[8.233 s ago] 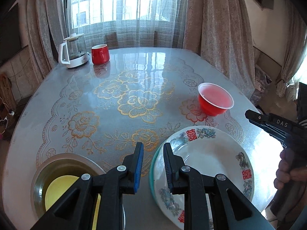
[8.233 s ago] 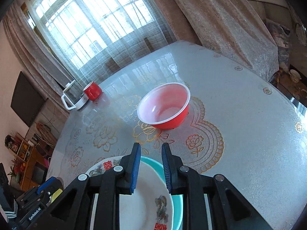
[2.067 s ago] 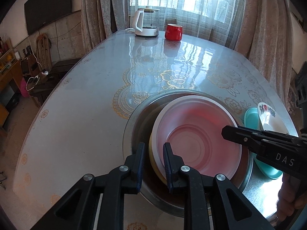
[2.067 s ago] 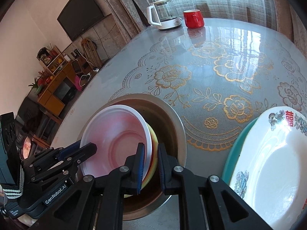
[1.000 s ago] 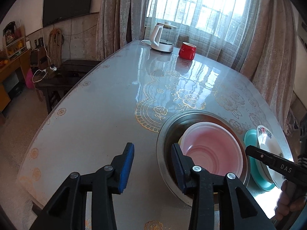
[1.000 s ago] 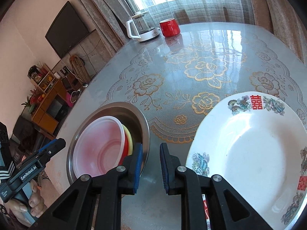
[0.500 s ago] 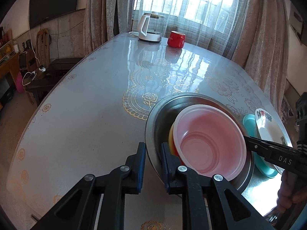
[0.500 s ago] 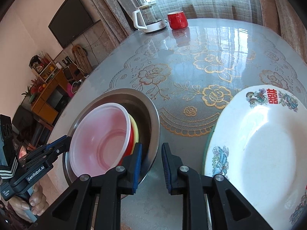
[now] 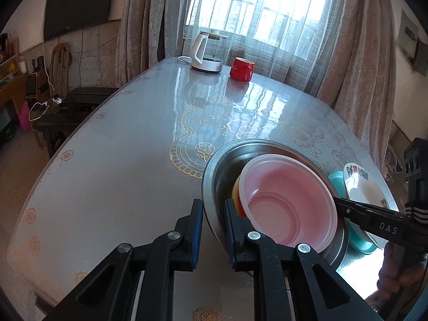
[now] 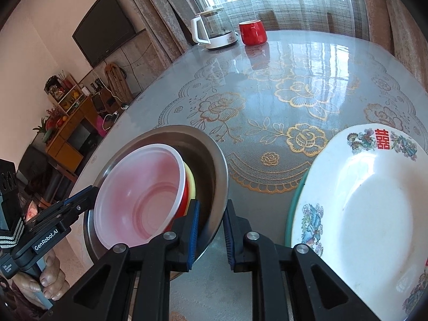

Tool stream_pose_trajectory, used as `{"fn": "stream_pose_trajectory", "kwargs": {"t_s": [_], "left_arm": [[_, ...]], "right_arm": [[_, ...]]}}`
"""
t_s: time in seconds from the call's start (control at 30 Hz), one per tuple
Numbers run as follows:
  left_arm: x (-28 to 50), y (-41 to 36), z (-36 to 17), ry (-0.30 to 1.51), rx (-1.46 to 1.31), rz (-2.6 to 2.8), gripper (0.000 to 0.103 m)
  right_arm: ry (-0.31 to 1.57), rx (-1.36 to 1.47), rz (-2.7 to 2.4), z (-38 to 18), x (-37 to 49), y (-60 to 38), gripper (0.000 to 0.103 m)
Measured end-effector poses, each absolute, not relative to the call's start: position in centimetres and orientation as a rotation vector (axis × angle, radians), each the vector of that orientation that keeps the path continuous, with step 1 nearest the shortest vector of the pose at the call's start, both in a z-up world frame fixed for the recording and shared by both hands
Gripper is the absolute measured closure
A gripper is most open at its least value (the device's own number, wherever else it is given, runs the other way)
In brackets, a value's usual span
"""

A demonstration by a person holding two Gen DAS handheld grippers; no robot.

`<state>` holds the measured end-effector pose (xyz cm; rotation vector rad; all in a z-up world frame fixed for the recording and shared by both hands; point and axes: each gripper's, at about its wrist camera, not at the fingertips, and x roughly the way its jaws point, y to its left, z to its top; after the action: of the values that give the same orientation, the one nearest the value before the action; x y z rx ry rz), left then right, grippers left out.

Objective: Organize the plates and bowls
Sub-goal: 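Grasp the steel bowl rim with both grippers and lift it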

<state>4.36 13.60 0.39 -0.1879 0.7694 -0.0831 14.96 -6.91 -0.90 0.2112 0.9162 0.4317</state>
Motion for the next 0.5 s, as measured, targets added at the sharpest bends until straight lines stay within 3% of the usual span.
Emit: {"fn": "stream_pose_trajectory", "kwargs": {"t_s": [0.5], "left_arm": [[3.7,9.7,4.2,0.712,-0.123,-0.141,0.087]], "right_arm": [[0.821,0.303,0.415,1.8,12.3,-11.4,0.086]]}}
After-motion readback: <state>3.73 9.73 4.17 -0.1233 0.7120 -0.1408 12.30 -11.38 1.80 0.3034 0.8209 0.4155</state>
